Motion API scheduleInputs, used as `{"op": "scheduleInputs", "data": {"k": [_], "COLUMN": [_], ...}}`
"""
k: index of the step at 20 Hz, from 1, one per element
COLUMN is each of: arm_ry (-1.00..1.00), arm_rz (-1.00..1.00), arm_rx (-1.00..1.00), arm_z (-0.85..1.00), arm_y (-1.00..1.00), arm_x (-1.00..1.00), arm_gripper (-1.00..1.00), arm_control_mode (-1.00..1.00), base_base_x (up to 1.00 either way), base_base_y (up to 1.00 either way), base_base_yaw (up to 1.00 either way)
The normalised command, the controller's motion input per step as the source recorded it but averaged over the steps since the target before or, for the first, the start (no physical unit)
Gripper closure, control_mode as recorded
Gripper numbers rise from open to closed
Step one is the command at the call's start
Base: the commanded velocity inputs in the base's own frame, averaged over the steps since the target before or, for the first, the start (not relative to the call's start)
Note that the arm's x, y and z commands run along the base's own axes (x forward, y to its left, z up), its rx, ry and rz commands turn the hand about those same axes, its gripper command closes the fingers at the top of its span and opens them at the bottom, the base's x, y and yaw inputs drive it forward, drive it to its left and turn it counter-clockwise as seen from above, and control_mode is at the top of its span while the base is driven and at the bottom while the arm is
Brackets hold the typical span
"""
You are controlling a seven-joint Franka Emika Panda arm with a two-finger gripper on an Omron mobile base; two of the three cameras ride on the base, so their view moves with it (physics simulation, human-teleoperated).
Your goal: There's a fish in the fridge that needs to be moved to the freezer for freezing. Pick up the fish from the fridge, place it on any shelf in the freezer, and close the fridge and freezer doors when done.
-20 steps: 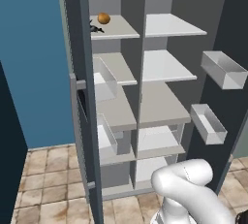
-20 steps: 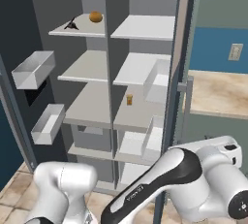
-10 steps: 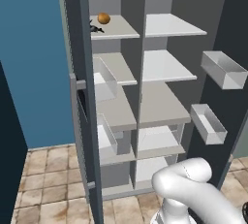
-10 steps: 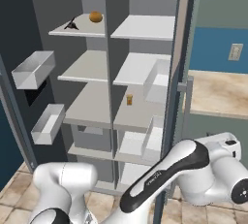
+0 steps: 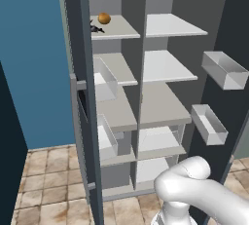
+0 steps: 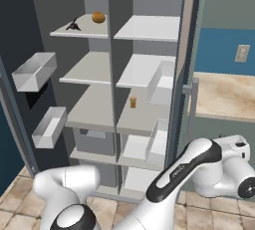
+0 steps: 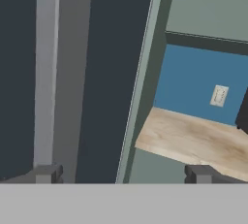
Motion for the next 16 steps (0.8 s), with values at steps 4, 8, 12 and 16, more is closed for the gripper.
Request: {"op": "scheduleInputs", "data": {"k": [4, 8, 12, 16], "arm_ry": [0.0, 0.0, 0.0, 0.0], "arm_rz": [0.0, -0.01, -0.05, 0.0], "arm_rx": [0.01, 0.0, 0.0, 0.0], "arm_z": [-0.34, -0.35, -0.13, -0.01], "arm_y": [-0.47, -0.07, 0.13, 0.35], "arm_x": [0.6, 0.46, 0.36, 0.2], "arm_gripper": [-1.0, -1.0, -1.0, -1.0], "arm_control_mode": [-1.0, -1.0, -1.0, -1.0], "base_base_x": [0.0, 0.0, 0.0, 0.0], "base_base_y": [0.0, 0.0, 0.0, 0.0], "base_base_yaw": [0.0, 0.0, 0.0, 0.0]}}
